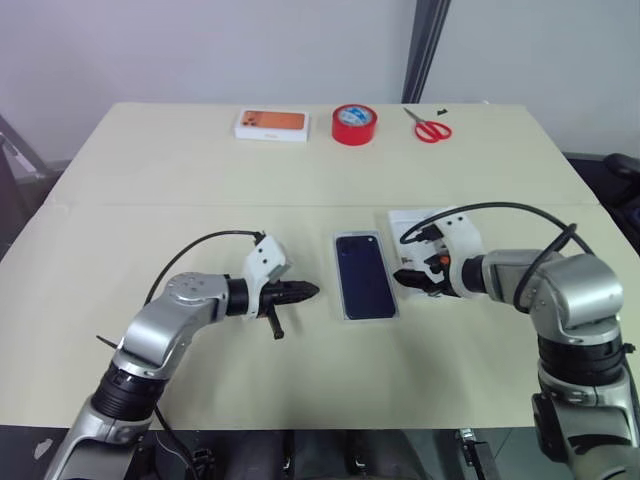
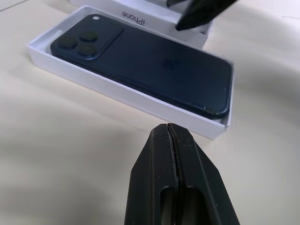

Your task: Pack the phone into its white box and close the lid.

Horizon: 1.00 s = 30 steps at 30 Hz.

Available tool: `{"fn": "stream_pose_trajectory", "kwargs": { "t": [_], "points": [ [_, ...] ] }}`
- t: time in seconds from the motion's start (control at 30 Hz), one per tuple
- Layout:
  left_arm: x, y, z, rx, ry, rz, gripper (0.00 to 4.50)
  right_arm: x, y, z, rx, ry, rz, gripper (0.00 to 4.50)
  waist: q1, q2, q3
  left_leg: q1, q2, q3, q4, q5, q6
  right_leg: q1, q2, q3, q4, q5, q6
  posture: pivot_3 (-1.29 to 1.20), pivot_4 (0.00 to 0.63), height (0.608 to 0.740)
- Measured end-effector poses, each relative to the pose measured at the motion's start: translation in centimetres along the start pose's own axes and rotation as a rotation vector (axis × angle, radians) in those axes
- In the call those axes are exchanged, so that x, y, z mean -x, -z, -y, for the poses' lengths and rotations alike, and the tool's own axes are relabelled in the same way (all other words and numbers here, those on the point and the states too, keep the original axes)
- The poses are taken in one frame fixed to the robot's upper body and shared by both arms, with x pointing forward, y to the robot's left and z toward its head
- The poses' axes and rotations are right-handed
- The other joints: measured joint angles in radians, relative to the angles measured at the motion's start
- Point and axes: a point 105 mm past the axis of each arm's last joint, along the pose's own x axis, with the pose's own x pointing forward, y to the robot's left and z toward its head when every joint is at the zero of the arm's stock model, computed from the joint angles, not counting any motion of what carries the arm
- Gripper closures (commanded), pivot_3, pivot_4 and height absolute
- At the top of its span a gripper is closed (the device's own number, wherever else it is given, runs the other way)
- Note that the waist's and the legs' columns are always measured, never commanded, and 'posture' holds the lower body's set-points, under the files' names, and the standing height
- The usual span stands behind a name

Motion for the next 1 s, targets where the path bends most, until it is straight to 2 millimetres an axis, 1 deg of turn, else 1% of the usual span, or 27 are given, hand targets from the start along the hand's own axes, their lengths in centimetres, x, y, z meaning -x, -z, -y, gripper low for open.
{"fn": "stream_pose_trajectory", "kwargs": {
  "t": [0.2,0.23,0.3,0.33,0.43,0.47,0.5,0.53,0.77,0.83,0.87,0.9,0.97,1.0],
  "points": [
    [0.0,0.0,0.0,0.000,0.000,-0.001,4.50,-0.2,0.4,0.4,-0.016,0.019,-0.017,0.49,0.001,0.000,0.000,0.000,0.000,0.000,0.000,0.000,0.000,0.000,0.000,0.000,0.000,0.000,0.000,0.00,0.150,0.725],
    [0.0,0.0,0.0,0.001,0.001,0.001,4.50,-0.3,0.5,0.4,-0.017,0.023,-0.021,0.72,0.001,0.000,0.000,0.000,0.000,0.000,0.000,0.000,0.000,0.000,0.000,0.000,0.000,0.000,0.000,0.00,0.150,0.725],
    [0.0,0.0,0.0,0.003,0.004,0.003,4.50,-0.4,0.7,0.4,-0.013,0.028,-0.032,1.29,0.001,0.000,0.000,0.000,0.000,0.000,0.000,0.000,0.000,0.000,0.000,0.000,0.000,0.000,0.000,0.00,0.150,0.725],
    [0.0,-0.1,0.1,0.004,0.005,0.004,4.50,-0.5,1.1,0.4,-0.007,0.033,-0.046,1.79,0.000,0.000,0.000,0.000,0.000,0.000,0.000,0.000,0.000,0.000,0.000,0.000,0.000,0.000,0.000,0.00,0.150,0.725],
    [0.0,-0.1,0.1,0.005,0.007,0.006,4.50,-0.6,1.2,-0.1,0.012,0.022,-0.053,3.27,0.001,0.000,0.000,0.000,0.000,0.000,0.000,0.000,0.000,0.001,0.001,0.000,0.000,0.000,0.000,0.00,0.150,0.725],
    [0.0,-0.1,0.1,0.005,0.007,0.006,4.50,-0.7,1.2,-0.1,0.015,0.023,-0.055,3.69,0.001,0.000,0.000,0.000,0.000,0.000,0.000,0.000,0.000,0.001,0.001,0.000,0.000,0.000,0.000,0.00,0.150,0.725],
    [0.0,-0.1,0.1,0.006,0.008,0.006,4.50,-0.7,1.3,-0.1,0.017,0.028,-0.057,4.36,0.002,0.000,0.000,0.000,0.000,0.000,0.000,0.000,0.000,0.001,0.000,0.000,0.000,0.000,0.000,0.00,0.150,0.725],
    [0.0,-0.1,0.1,0.006,0.008,0.006,4.50,-0.7,1.3,0.0,0.017,0.036,-0.058,4.45,0.004,0.000,0.000,0.000,0.000,0.000,0.000,0.000,0.000,0.001,0.000,0.000,0.000,0.000,0.000,0.00,0.150,0.725],
    [0.1,-0.1,-0.1,0.006,-0.005,0.007,4.50,-0.7,1.1,0.5,-0.007,0.055,-0.049,4.45,0.000,0.000,0.000,0.000,0.000,0.000,0.000,0.000,0.000,0.001,0.001,0.000,0.000,0.000,0.000,0.00,0.150,0.725],
    [0.2,0.0,-0.4,0.011,-0.023,0.008,4.50,-0.2,0.0,1.2,-0.045,0.065,-0.006,4.45,-0.001,0.001,0.000,0.000,0.000,0.000,0.000,0.000,0.000,0.001,0.001,0.000,0.000,0.000,0.000,0.00,0.150,0.725],
    [0.3,0.0,-0.8,0.020,-0.045,0.011,4.50,0.2,-1.0,1.6,-0.071,0.070,0.034,4.45,-0.001,0.001,0.000,0.000,0.000,0.000,0.000,0.000,0.000,0.001,0.001,0.000,0.000,0.000,0.000,0.00,0.150,0.725],
    [0.6,0.1,-1.3,0.032,-0.073,0.017,4.50,0.8,-2.4,2.1,-0.106,0.067,0.097,4.45,-0.002,0.001,0.000,0.000,0.000,0.000,0.000,0.000,0.000,0.001,0.001,0.000,0.000,0.000,0.000,0.00,0.150,0.725],
    [1.1,0.1,-2.0,0.041,-0.113,0.027,4.50,1.7,-4.0,2.3,-0.139,0.047,0.173,4.45,-0.001,0.001,0.000,0.000,0.000,0.000,0.000,0.000,0.000,0.001,0.001,0.000,0.000,0.000,0.000,0.00,0.150,0.725],
    [1.4,0.1,-2.7,0.056,-0.151,0.039,4.50,2.2,-5.1,1.9,-0.180,-0.013,0.238,4.45,-0.001,0.001,0.000,0.000,0.000,0.000,0.000,0.000,0.000,0.001,0.001,0.000,0.000,0.000,0.000,0.00,0.150,0.725]
  ]
}}
